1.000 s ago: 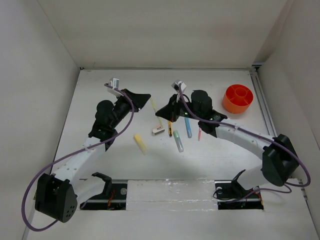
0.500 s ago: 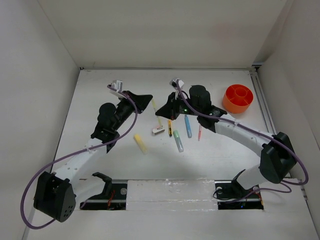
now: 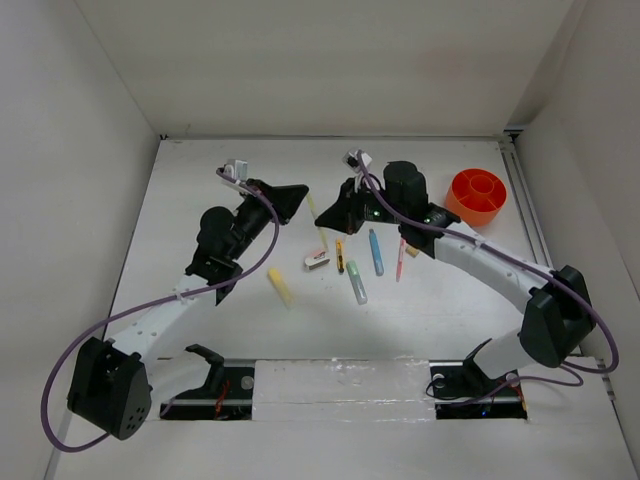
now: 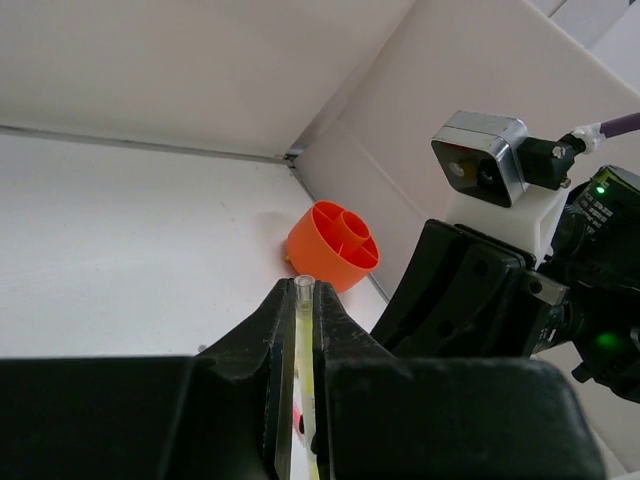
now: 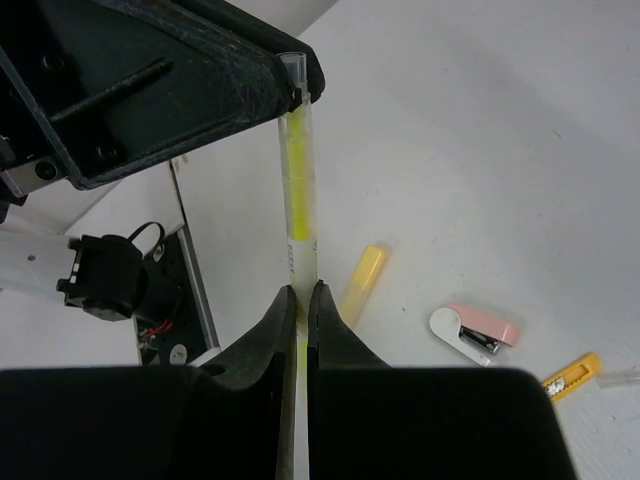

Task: Sort the stationery into containers
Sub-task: Close the pen cap on the pen.

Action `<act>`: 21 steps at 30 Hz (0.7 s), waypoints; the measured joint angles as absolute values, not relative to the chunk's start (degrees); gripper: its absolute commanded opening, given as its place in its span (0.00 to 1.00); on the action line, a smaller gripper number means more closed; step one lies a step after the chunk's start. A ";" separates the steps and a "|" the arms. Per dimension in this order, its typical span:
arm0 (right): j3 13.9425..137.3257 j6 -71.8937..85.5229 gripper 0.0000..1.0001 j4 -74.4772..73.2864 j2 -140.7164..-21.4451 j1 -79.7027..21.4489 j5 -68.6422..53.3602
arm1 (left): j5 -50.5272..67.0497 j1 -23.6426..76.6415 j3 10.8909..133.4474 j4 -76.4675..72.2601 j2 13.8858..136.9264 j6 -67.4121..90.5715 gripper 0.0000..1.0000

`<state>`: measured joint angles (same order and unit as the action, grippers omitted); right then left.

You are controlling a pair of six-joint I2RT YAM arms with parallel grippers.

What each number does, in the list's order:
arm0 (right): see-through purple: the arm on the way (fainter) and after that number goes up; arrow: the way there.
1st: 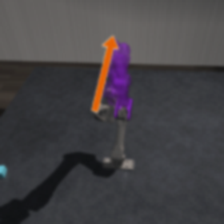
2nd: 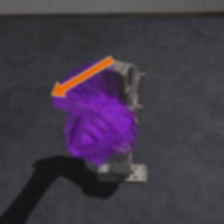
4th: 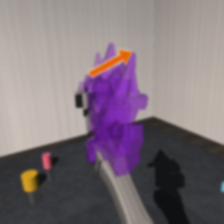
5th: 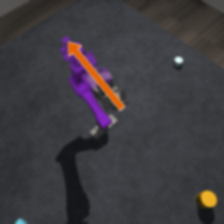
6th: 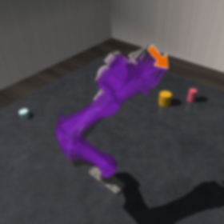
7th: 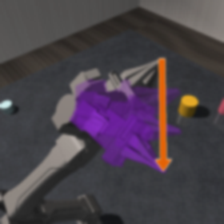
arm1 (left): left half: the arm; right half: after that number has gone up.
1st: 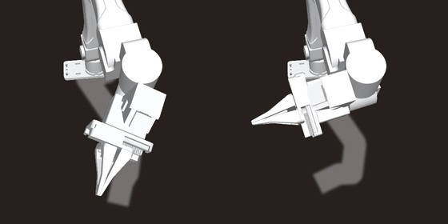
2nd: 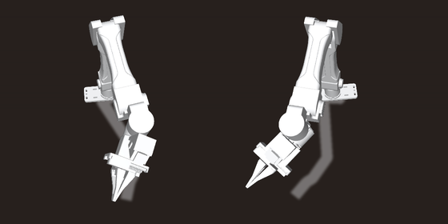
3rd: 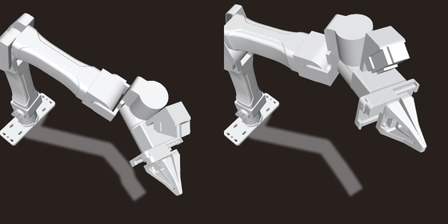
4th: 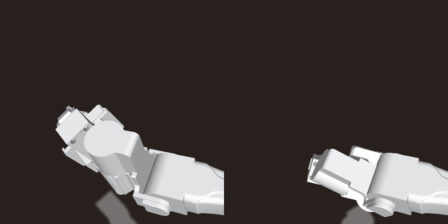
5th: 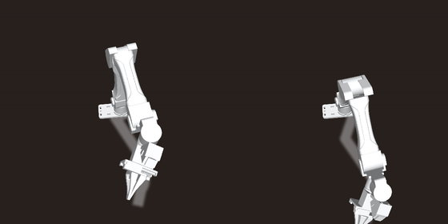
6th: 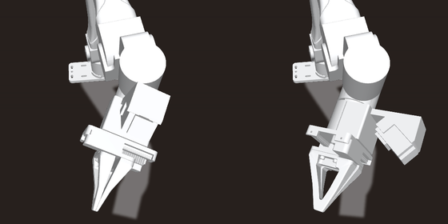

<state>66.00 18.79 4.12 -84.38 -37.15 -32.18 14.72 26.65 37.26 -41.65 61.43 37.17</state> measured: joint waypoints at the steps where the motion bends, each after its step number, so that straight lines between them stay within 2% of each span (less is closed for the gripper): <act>1: 66.30 18.61 0.00 4.03 -84.38 -37.04 -32.45 | 14.72 26.68 37.26 -42.17 61.43 37.15 0.00; 5: 66.43 15.62 0.00 4.84 -84.42 -36.88 -33.04 | 14.20 26.68 37.67 -42.11 61.12 37.21 0.00; 6: 65.80 14.90 0.00 6.22 -84.44 -36.88 -33.01 | 13.78 26.70 38.37 -40.66 60.97 37.30 0.11; 8: 63.57 14.04 0.00 11.11 -84.58 -36.77 -33.21 | 13.30 26.85 40.47 -36.27 60.62 37.32 0.42; 9: 62.41 13.67 0.00 13.91 -84.82 -36.73 -33.23 | 13.23 27.16 41.50 -33.74 60.45 37.39 0.86; 10: 61.49 13.50 0.00 16.12 -85.06 -36.62 -33.34 | 13.06 27.46 42.37 -31.33 60.07 37.60 1.00; 17: 55.94 9.61 0.00 24.43 -86.24 -34.76 -33.06 | 9.04 28.27 48.31 -20.10 55.24 39.00 1.00; 21: 49.89 5.78 0.00 29.61 -85.25 -26.72 -32.53 | 2.50 28.29 55.46 -11.25 52.84 39.81 1.00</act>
<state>49.89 5.78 29.61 -85.25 -26.72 -32.53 2.50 28.29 55.46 -11.25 52.84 39.81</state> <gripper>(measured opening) 0.055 0.997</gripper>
